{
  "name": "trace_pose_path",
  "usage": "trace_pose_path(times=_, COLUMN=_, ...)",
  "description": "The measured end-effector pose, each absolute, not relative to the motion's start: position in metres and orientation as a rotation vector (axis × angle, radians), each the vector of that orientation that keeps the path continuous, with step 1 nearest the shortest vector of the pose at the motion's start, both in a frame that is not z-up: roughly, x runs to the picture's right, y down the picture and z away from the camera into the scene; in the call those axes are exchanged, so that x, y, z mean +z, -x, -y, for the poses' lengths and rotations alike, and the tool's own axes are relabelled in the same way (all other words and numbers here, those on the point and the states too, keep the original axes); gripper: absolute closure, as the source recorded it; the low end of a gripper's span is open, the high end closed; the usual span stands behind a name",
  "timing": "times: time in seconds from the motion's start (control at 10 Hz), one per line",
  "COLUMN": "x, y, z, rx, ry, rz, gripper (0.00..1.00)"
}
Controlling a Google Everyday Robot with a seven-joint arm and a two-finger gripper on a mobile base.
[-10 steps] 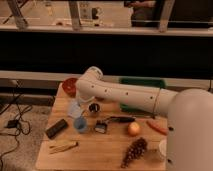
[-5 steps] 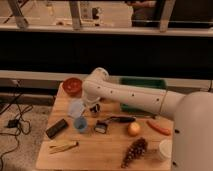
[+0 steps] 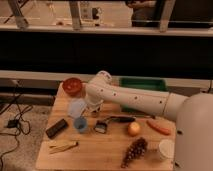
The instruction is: Place sponge in metal cup
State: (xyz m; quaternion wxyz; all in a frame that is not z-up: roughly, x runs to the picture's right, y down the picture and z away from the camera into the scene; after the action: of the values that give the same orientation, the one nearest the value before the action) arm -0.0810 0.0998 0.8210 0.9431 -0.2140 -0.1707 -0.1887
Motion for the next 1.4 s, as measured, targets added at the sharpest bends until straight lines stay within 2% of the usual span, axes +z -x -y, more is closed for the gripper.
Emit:
trace_pose_path(times=0.9, x=0.8193, y=0.0894, z=-0.1124, rx=-0.399, ry=0.465, rz=0.350, gripper=1.00)
trace_pose_path(times=1.0, x=0.8198, y=0.0903, z=-0.1134, rx=-0.400, ry=0.467, rz=0.351, gripper=0.97)
trace_pose_path(times=1.2, x=0.8197, y=0.0906, z=-0.1133, rx=-0.400, ry=0.467, rz=0.352, gripper=0.81)
trace_pose_path(times=1.4, x=0.8198, y=0.0906, z=-0.1133, rx=-0.400, ry=0.467, rz=0.352, gripper=0.61)
